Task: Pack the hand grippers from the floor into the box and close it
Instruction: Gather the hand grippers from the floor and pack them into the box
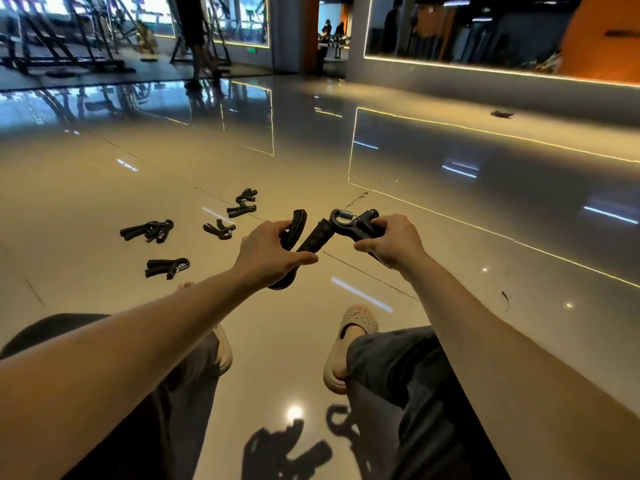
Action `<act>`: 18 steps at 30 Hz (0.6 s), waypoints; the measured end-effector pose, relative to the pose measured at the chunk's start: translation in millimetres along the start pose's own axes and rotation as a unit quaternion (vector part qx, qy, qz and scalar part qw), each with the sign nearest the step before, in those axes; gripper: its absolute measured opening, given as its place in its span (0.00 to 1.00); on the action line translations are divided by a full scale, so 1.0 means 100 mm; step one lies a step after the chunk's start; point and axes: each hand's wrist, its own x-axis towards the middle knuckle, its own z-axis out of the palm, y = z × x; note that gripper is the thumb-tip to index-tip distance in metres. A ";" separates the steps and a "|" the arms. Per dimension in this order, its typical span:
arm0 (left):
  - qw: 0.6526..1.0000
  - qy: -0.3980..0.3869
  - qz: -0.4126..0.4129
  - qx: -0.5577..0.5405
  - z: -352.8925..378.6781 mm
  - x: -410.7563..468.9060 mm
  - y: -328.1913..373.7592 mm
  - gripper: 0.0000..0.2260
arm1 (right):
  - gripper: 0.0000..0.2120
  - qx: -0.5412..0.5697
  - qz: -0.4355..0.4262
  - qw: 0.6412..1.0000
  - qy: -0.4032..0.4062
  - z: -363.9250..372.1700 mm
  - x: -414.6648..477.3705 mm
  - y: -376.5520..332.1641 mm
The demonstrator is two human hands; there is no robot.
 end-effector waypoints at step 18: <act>0.994 -0.071 0.054 -0.064 0.41 -1.46 1.24 0.42 | 0.25 -0.042 0.024 0.998 0.031 -1.49 -1.96 0.63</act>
